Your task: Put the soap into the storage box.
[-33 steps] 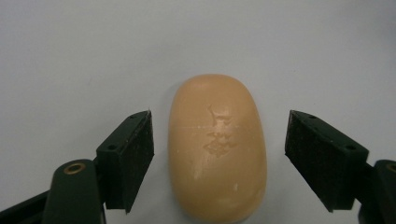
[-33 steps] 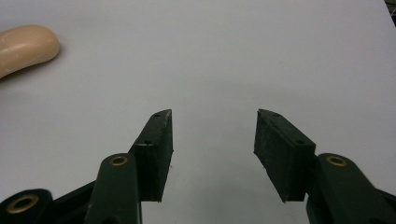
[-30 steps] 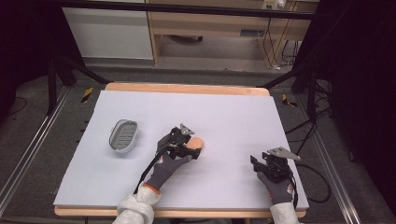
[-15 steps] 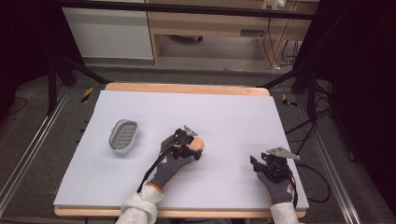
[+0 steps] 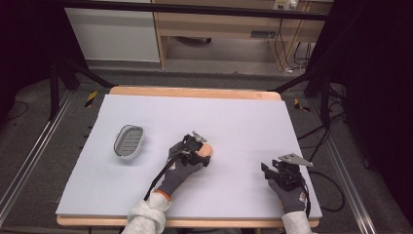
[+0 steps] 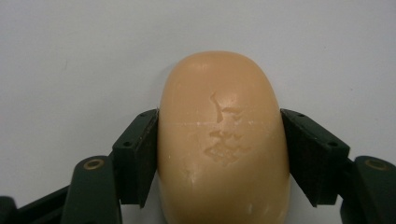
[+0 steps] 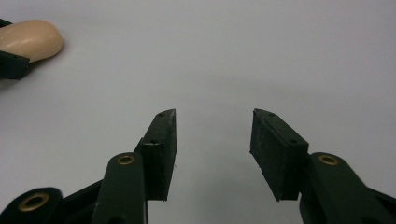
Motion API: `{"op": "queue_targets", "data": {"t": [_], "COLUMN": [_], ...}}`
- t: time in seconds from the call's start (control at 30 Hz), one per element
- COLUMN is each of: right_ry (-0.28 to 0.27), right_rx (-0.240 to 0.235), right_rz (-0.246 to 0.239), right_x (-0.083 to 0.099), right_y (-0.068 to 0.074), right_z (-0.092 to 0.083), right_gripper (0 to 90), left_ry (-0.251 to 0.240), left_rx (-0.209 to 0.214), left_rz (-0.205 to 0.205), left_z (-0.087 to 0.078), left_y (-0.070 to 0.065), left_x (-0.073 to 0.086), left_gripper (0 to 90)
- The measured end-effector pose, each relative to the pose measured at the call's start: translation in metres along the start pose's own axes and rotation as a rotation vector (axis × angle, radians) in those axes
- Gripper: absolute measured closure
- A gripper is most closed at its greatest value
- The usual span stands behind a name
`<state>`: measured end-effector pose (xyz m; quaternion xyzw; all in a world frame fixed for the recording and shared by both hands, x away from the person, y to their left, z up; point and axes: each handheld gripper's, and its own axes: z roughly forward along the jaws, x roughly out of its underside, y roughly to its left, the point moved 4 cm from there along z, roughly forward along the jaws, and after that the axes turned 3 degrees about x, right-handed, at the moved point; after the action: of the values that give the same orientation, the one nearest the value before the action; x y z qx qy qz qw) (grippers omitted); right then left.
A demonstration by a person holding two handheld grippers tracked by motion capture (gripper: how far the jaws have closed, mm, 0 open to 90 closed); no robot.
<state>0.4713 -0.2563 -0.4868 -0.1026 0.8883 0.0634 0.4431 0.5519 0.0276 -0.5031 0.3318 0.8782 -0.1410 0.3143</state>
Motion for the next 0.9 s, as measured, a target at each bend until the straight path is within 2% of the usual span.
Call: {"op": "queue_targets", "data": {"t": [0.17, 0.33, 0.5, 0.63, 0.9], "right_ry": [0.004, 0.005, 0.002, 0.001, -0.002], "right_rx": [-0.002, -0.002, -0.004, -0.003, -0.004], "right_rz": [-0.002, 0.005, 0.004, 0.004, 0.004], "right_x": [0.0, 0.0, 0.0, 0.0, 0.0], "right_y": [0.0, 0.0, 0.0, -0.001, 0.0], "right_z": [0.0, 0.0, -0.001, -0.001, -0.001], "right_gripper": [51.4, 51.4, 51.3, 51.2, 51.2], "left_ry": [0.007, 0.013, -0.019, -0.024, -0.052], "left_rx": [-0.002, -0.006, 0.007, 0.016, 0.025], "left_rz": [-0.004, -0.008, -0.014, 0.0, 0.001], "left_z": [-0.001, -0.008, -0.022, -0.033, -0.055], "left_y": [0.0, 0.004, 0.005, 0.006, 0.009], "left_x": [0.0, 0.0, -0.002, -0.002, 0.001], "left_gripper": [31.7, 31.8, 31.8, 31.9, 31.9]}}
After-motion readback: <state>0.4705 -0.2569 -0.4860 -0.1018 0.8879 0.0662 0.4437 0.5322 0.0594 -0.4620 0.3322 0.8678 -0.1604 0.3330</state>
